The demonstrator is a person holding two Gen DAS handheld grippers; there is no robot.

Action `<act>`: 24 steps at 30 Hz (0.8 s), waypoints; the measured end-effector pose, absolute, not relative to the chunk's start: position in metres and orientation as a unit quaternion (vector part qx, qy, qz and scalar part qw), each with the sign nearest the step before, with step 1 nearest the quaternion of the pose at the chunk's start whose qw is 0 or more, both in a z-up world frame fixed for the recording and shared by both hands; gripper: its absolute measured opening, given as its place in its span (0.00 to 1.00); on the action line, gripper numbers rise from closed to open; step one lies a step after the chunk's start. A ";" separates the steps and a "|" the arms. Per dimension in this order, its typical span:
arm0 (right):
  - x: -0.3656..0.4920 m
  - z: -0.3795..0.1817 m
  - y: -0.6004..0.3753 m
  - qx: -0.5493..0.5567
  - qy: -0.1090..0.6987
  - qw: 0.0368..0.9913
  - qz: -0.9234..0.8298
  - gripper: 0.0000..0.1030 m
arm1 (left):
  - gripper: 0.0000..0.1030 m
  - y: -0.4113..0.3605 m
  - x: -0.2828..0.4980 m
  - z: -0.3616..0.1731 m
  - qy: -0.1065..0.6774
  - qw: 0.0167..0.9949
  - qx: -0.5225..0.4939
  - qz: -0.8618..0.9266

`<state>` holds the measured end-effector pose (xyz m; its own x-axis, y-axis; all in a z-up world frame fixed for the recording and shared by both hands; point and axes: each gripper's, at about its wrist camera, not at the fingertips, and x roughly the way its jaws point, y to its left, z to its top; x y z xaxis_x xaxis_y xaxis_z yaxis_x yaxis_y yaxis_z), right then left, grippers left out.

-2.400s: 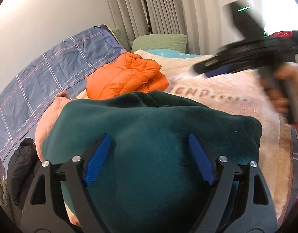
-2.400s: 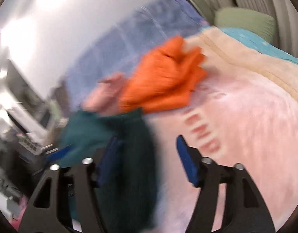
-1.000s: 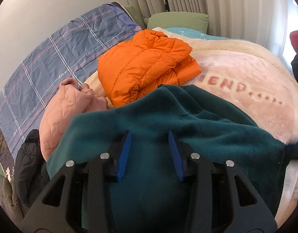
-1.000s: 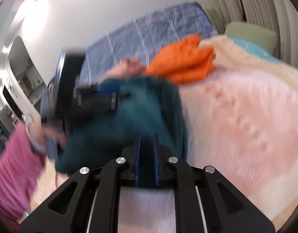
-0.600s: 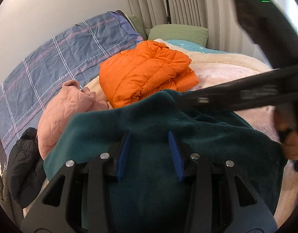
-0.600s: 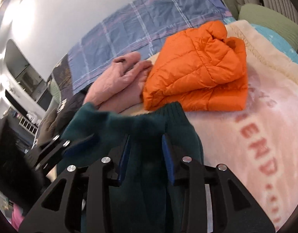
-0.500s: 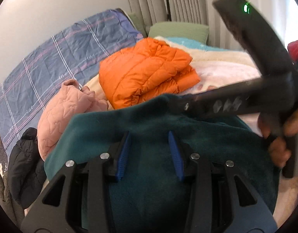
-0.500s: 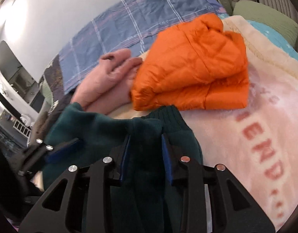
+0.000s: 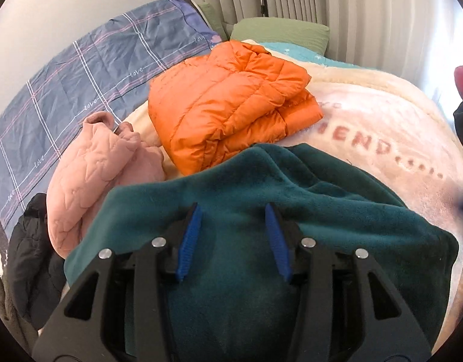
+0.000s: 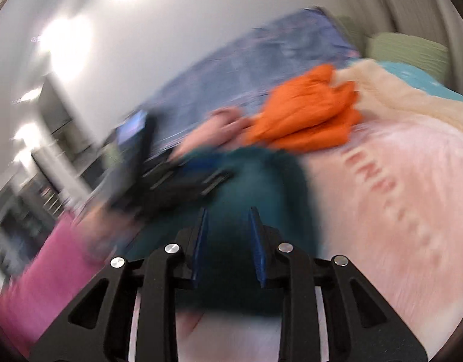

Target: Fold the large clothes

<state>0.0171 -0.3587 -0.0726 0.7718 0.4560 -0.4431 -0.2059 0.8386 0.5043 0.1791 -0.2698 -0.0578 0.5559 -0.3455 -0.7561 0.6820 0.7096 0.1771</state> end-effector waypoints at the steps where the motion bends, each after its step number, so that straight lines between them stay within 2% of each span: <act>1: 0.004 -0.078 -0.348 0.206 0.296 0.911 0.201 0.28 | 0.44 -0.272 0.180 -0.058 0.364 0.849 0.236 -0.302; 5: 0.004 -0.115 -0.305 0.172 0.384 0.883 0.208 0.26 | 0.44 -0.274 0.181 -0.058 0.369 0.847 0.236 -0.301; 10: 0.050 -0.140 -0.297 0.248 0.398 0.856 0.217 0.23 | 0.45 -0.271 0.180 -0.056 0.365 0.849 0.239 -0.297; 12: 0.064 -0.155 -0.272 0.224 0.428 0.850 0.213 0.24 | 0.46 -0.274 0.182 -0.057 0.366 0.846 0.249 -0.297; 17: 0.058 -0.154 -0.257 0.210 0.439 0.850 0.199 0.23 | 0.51 -0.288 0.188 -0.062 0.372 0.840 0.275 -0.284; 24: 0.041 -0.147 -0.278 0.210 0.459 0.833 0.227 0.21 | 0.51 -0.282 0.178 -0.059 0.358 0.850 0.271 -0.274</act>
<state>0.0407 -0.2776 -0.1465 0.4748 0.5710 -0.6698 -0.1854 0.8088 0.5580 0.1784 -0.2817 -0.0589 0.5936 -0.2724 -0.7573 0.6605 0.7025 0.2650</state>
